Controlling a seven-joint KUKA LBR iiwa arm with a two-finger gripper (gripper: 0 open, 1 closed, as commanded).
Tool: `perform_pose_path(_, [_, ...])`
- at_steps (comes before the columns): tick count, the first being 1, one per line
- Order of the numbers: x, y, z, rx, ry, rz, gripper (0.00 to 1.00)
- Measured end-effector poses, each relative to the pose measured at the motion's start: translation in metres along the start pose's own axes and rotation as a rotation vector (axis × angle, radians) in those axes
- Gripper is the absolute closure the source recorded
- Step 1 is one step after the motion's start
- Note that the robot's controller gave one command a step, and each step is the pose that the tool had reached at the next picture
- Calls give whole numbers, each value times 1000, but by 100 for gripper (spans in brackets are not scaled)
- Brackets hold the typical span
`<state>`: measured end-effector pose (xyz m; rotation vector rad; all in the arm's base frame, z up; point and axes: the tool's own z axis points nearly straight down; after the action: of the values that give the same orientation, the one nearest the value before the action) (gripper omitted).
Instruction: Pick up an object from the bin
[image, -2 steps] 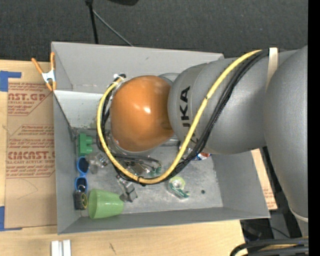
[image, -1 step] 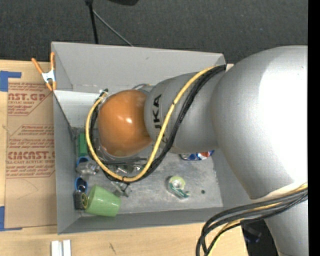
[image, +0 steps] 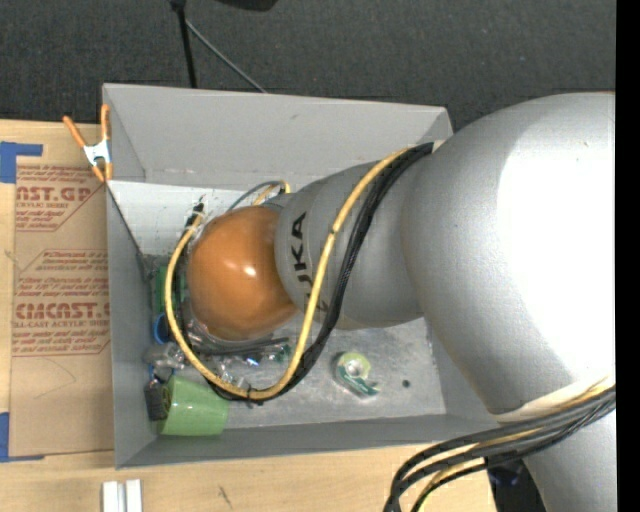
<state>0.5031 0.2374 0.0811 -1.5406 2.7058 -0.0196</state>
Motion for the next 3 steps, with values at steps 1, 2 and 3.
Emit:
perform_pose_path(1, [0,0,0,3,-2,0,100])
perform_pose_path(2, [5,9,-43,-18,10,-7,100])
perform_pose_path(3, [6,10,-40,-21,14,-7,0])
